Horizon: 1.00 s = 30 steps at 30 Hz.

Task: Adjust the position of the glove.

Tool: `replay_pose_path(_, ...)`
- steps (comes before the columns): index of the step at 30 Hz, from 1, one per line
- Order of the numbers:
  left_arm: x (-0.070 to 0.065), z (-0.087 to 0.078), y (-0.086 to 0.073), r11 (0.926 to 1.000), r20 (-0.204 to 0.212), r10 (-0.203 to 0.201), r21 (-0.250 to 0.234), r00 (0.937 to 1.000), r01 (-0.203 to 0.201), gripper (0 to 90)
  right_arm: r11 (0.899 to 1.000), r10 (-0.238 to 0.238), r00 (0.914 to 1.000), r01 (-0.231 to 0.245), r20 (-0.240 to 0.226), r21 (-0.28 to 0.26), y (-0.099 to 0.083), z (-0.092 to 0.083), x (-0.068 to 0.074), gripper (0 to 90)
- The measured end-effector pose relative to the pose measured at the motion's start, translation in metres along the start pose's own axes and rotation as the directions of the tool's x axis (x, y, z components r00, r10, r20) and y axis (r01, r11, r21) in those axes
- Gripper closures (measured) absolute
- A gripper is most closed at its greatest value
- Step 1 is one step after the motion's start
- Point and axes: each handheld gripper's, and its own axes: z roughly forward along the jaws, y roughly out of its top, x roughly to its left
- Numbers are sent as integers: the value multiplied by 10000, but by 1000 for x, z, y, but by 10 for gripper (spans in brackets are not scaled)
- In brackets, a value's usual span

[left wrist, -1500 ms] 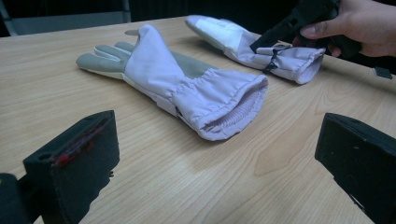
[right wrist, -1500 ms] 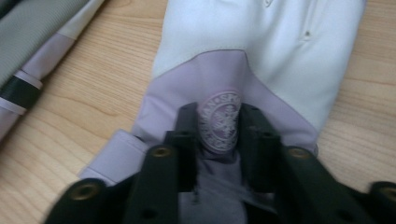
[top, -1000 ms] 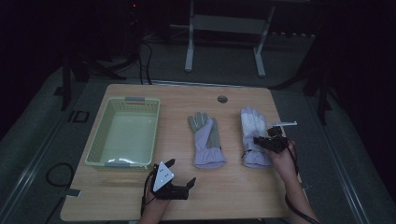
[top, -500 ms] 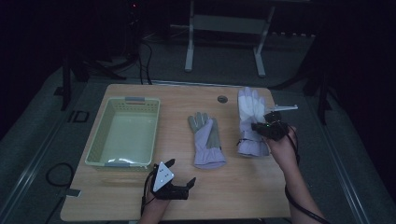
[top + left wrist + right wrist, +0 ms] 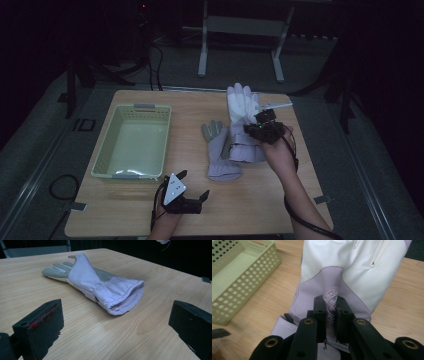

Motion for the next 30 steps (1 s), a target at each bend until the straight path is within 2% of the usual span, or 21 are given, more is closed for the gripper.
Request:
replay_pose_path(1, 0, 0, 0, 10000, 35, 14, -12, 10000, -14, 1, 9999, -153, 9997, 153, -183, 13, 2, 3, 10, 813)
replay_pose_path(3, 0, 0, 0, 10000, 65, 56, -28, 10000, -56, 1, 9996, -294, 9988, 295, -394, 34, 3, 7, 18, 812)
replay_pose_path(7, 0, 0, 0, 10000, 75, 67, -29, 9999, -67, 1, 9989, -424, 9985, 431, -351, 198, 3, 17, 35, 812)
replay_pose_path(10, 0, 0, 0, 10000, 71, -12, -33, 10000, 12, 1, 9985, -285, 9988, 304, -405, 454, 0, 30, 45, 812)
replay_pose_path(13, 0, 0, 0, 10000, 67, 36, -10, 10000, -36, 1, 9951, -445, 9988, 460, -186, 871, -5, 48, 52, 812)
replay_pose_path(14, 0, 0, 0, 10000, 62, 39, -14, 10000, -39, 1, 9933, -556, 9984, 561, -73, 1010, -7, 54, 54, 811)
replay_pose_path(15, 0, 0, 0, 10000, 70, 42, -16, 10000, -42, 1, 9900, -334, 9994, 345, -101, 1369, -11, 65, 52, 811)
replay_pose_path(16, 0, 0, 0, 10000, 61, 39, -20, 10000, -39, 1, 9900, -334, 9994, 345, -101, 1369, -11, 65, 52, 811)
replay_pose_path(20, 0, 0, 0, 10000, 56, 28, -28, 10000, -28, 1, 9826, 13, 10000, -30, 95, 1859, -19, 86, 46, 809)
replay_pose_path(24, 0, 0, 0, 10000, 61, 30, -24, 10000, -30, 1, 9737, 54, 9997, -106, 231, 2278, -31, 106, 42, 795)
replay_pose_path(26, 0, 0, 0, 10000, 67, 28, -15, 10000, -28, 1, 9722, 198, 9996, -238, 193, 2329, -34, 110, 40, 794)
replay_pose_path(30, 0, 0, 0, 10000, 80, 28, -16, 10000, -28, 1, 9727, 182, 9996, -227, 217, 2310, -38, 109, 36, 795)
